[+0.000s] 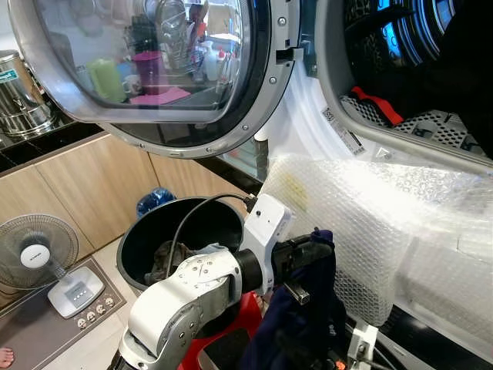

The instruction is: Clothes washing

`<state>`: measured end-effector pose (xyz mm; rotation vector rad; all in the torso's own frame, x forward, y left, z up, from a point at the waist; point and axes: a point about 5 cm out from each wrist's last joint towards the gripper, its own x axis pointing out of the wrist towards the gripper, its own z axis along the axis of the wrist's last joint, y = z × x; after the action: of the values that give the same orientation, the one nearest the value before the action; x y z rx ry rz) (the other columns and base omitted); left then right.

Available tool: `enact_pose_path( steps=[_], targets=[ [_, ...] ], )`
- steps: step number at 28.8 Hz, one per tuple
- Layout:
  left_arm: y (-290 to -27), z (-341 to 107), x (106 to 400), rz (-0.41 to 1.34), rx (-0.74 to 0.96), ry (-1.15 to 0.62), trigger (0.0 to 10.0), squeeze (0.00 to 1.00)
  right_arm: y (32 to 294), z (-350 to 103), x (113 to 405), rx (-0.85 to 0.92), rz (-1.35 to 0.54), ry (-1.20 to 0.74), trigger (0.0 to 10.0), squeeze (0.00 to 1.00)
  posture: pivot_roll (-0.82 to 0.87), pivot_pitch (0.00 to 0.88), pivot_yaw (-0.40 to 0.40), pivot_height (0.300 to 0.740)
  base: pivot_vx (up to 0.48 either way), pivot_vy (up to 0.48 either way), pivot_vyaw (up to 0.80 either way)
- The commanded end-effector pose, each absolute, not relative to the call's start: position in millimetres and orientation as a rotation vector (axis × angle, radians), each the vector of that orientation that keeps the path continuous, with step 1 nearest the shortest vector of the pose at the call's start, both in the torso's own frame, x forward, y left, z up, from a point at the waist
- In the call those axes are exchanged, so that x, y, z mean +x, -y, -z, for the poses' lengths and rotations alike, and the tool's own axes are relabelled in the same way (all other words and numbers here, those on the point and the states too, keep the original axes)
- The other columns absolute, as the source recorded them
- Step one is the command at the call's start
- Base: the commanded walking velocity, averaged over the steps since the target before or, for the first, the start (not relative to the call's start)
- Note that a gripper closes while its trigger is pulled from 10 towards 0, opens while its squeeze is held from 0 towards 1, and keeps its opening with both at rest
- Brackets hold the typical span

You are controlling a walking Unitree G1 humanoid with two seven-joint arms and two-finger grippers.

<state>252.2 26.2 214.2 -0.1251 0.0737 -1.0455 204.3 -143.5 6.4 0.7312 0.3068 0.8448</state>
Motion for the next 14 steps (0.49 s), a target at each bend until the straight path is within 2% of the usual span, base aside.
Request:
enact_pose_path(
  steps=[1, 4, 7, 9, 14],
  targets=[
    [-26.6, -221.8, 254.3, 1.057, -0.133, -0.051, 10.0, 0.00, 143.4, -17.2, 210.7, 0.755, -0.862, -0.252, 10.0, 0.00, 0.09, 0.006, 0.109, 0.740, 0.000, 0.000, 0.00],
    [-26.1, -222.1, 254.1, 1.056, -0.134, -0.050, 10.0, 0.00, 143.6, -15.2, 213.2, 0.693, -0.847, -0.272, 10.0, 0.00, 0.09, 0.005, 0.109, 0.740, 0.000, 0.000, 0.00],
    [-24.6, -224.2, 255.2, 1.060, -0.107, -0.037, 10.0, 0.00, 151.5, -5.7, 229.8, 0.602, -0.656, -0.295, 10.0, 0.00, 0.09, 0.006, 0.113, 0.740, 0.000, 0.000, 0.00],
    [-22.4, -226.1, 255.6, 1.071, -0.106, -0.032, 10.0, 0.00, 156.0, -8.5, 239.0, 0.655, -0.567, -0.256, 10.0, 0.00, 0.09, 0.004, 0.116, 0.740, 0.000, 0.000, 0.00],
    [-15.7, -229.7, 255.3, 1.111, -0.102, -0.026, 10.0, 0.00, 147.8, -28.8, 238.5, 0.748, -0.674, -0.115, 10.0, 0.00, 0.09, 0.000, 0.119, 0.740, 0.000, 0.000, 0.00]
  ],
)
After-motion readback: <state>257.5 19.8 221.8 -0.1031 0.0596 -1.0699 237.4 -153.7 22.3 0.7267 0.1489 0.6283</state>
